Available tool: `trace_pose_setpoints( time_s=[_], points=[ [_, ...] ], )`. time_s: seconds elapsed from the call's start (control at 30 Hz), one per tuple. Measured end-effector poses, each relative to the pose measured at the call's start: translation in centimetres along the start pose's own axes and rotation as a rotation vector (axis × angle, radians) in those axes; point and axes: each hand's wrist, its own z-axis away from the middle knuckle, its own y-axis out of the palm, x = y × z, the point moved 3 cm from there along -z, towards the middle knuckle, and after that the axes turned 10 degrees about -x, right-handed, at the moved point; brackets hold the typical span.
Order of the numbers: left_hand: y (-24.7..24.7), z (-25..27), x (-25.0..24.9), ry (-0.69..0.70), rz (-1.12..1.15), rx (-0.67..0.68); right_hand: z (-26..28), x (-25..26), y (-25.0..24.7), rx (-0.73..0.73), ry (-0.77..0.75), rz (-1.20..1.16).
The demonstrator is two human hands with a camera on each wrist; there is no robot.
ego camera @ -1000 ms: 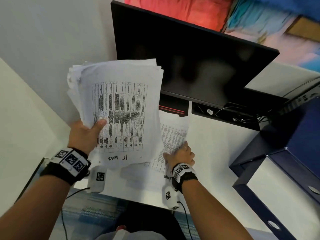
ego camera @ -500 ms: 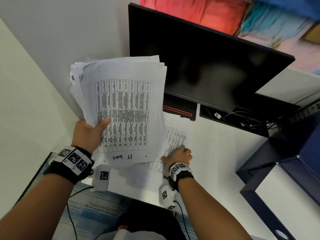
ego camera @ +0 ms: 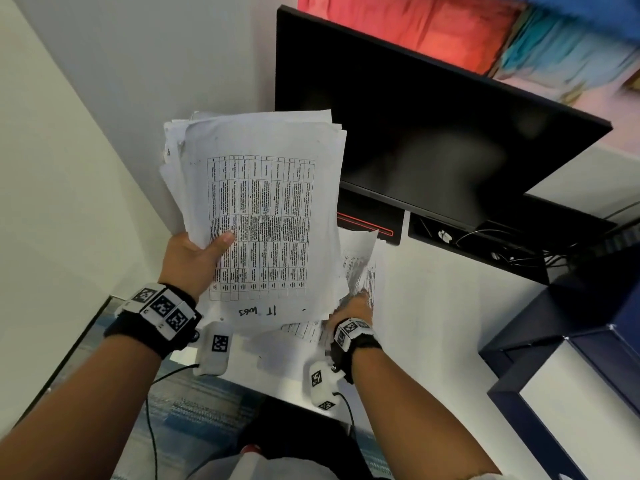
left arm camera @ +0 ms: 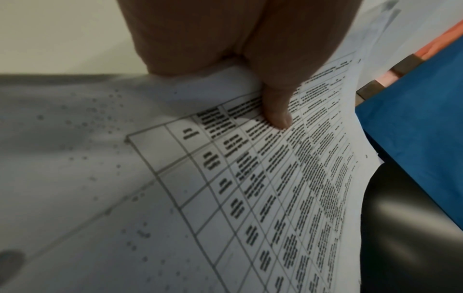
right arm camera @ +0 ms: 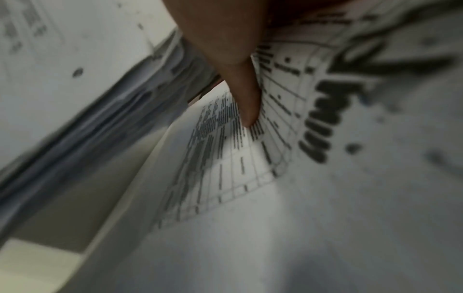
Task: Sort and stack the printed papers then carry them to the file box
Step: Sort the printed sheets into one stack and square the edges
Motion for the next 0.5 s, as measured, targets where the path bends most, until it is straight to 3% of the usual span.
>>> trace_pose_setpoints(
  time_s=[0.07, 0.17, 0.27, 0.37, 0.5],
  points=[
    [0.3, -0.1, 1.1, -0.037, -0.026, 0.022, 0.1, -0.6, -2.0, -0.028, -0.032, 0.072],
    [1.6, 0.3, 4.1, -0.182, -0.12, 0.086, 0.2, -1.2, -7.3, -0.205, -0.021, -0.041],
    [3.5, 1.0, 7.5, -0.316, -0.287, 0.224, 0.5, -0.8, -13.9, -0.354, -0.098, -0.105],
    [5.0, 2.0, 9.1, -0.347, -0.526, 0.351, 1.9, 0.4, -19.9, -0.499, -0.21, -0.24],
    [6.5, 3.5, 9.6, -0.344, -0.638, 0.41, 3.4, 1.4, -22.6, -0.422, -0.271, -0.481]
  ],
)
